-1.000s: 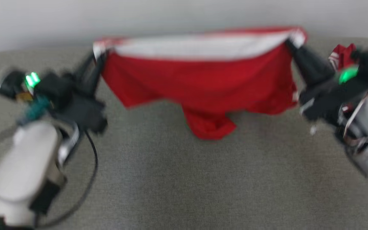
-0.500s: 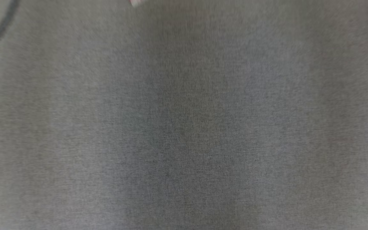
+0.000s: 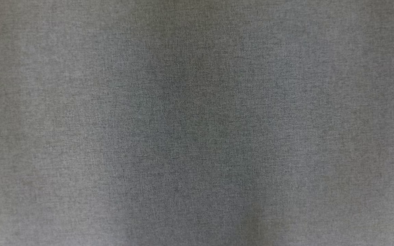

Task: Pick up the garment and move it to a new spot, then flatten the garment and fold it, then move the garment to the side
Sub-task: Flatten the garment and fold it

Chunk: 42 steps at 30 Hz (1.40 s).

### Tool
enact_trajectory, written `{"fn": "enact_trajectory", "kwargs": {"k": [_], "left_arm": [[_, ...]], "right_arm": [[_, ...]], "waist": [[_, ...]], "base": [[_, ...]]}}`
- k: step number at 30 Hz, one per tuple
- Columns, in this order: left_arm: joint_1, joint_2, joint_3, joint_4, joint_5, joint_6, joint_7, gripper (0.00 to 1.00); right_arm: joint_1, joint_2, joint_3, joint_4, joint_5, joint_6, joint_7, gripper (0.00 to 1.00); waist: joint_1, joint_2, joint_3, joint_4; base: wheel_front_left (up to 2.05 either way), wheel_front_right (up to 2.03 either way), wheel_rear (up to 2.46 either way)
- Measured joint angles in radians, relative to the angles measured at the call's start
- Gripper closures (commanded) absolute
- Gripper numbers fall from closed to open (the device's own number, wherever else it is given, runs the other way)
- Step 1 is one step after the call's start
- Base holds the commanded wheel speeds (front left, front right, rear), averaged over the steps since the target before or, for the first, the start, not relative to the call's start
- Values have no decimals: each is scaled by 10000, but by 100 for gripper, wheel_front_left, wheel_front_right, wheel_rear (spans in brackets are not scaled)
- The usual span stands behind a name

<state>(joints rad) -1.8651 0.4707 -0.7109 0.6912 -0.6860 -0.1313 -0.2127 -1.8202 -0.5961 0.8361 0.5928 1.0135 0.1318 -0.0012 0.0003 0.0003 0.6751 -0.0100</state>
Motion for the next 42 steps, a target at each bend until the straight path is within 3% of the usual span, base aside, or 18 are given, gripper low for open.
{"fn": "enact_trajectory", "kwargs": {"k": [5,9,21,27,31,36,42], "left_arm": [[1074,387,-663,-520,-518,0,-299,100],[2530,677,-520,-1221,-769,15,-433,100],[9402,1112,813,-5463,-851,1616,-497,100],[12416,1315,1156,-6259,-838,2023,-497,100],[14127,1009,1457,-6518,-708,2013,-497,100],[15218,635,1323,-6305,-454,1565,-497,100],[16282,339,1287,-5607,153,1411,-497,100]], "right_arm": [[685,-671,811,-527,368,0,-397,100],[1807,-1306,1227,-1321,972,0,-945,100],[6530,-3289,2088,-3891,2222,0,-2414,100],[8729,-3216,2136,-4424,2362,0,-2560,100],[10529,-3187,1555,-4527,2452,0,-2602,100],[12812,-3229,731,-4600,2359,0,-2602,100],[15084,-2805,-426,-4788,1914,0,-2602,100]], "waist": [[-2,0,-40,5],[-2,-1,-330,26],[-5,-4,-1968,85],[-7,-5,-2780,37],[-7,-6,-3363,-13],[-5,-5,-3893,69],[-4,-6,-4413,198]], "base": [[0,0,0],[0,0,0],[0,0,0],[0,0,0],[0,0,0],[0,0,0],[0,0,0]]}}
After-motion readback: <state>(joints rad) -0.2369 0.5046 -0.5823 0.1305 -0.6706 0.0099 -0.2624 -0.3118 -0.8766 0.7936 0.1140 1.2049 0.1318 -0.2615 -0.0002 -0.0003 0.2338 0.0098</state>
